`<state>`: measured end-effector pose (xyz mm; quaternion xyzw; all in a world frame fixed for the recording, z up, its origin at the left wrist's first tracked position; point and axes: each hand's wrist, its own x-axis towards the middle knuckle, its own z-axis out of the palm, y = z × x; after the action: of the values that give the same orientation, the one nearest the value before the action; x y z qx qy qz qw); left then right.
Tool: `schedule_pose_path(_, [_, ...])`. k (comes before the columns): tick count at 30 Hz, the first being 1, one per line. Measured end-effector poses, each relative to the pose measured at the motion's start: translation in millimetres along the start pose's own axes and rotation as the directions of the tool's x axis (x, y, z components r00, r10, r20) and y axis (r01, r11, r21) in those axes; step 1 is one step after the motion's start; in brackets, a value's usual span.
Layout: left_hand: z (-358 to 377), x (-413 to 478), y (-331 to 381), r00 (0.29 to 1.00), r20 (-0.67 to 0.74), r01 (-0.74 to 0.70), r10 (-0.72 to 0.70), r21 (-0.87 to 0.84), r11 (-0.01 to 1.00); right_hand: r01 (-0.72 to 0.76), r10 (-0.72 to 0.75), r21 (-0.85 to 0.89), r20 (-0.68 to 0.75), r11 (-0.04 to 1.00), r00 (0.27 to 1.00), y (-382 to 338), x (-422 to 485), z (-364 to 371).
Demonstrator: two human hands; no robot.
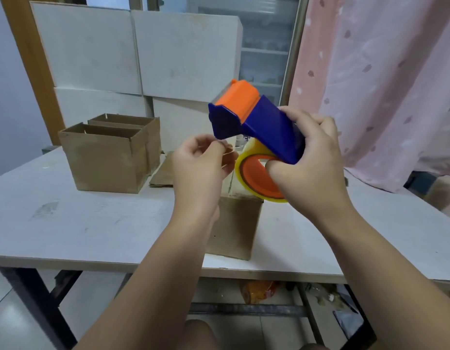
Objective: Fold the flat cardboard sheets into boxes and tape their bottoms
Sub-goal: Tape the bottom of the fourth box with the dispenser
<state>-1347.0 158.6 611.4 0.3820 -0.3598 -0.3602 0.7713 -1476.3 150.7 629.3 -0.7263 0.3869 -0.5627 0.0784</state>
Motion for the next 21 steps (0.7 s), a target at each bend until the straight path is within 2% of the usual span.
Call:
schedule_pose_path(3, [-4.7, 1.2, -3.4, 0.988, 0.027, 0.151, -0.149, -0.175, 0.973, 0.01, -0.009, -0.024, 0.056, 1.0, 0.998, -2.6, 2.4, -4.1])
schedule_pose_path(5, [-5.4, 3.8, -3.1, 0.954, 0.086, 0.298, -0.286, -0.329, 0.896, 0.022, -0.019, -0.042, 0.077, 0.999, 0.997, -4.2, 4.0, -6.3])
schedule_pose_path(7, [-6.3, 6.7, -2.4, 0.916, 0.127, 0.4, -0.38, -0.367, 0.84, 0.035, -0.029, -0.055, 0.098, 0.998, 0.995, -4.8, 5.0, -8.5])
schedule_pose_path(9, [-7.6, 7.7, -2.6, 0.897, 0.14, 0.442, -0.42, -0.342, 0.829, 0.053, -0.045, -0.068, 0.123, 0.996, 0.991, -4.1, 5.5, -10.5])
schedule_pose_path(13, [-11.5, 6.9, -5.4, 0.916, 0.063, 0.4, -0.397, -0.255, 0.88, 0.064, -0.05, -0.082, 0.164, 0.995, 0.985, -2.2, 5.3, -10.5])
schedule_pose_path(17, [-21.2, 8.5, -7.4, 0.961, -0.038, 0.27, -0.275, -0.115, 0.956, 0.076, -0.062, -0.07, 0.193, 0.995, 0.979, -3.8, 3.3, -6.4])
schedule_pose_path(21, [-32.5, 10.4, -0.6, 0.954, -0.06, 0.284, -0.295, -0.152, 0.947, 0.083, -0.069, -0.049, 0.234, 0.995, 0.97, -5.7, 3.4, -4.8])
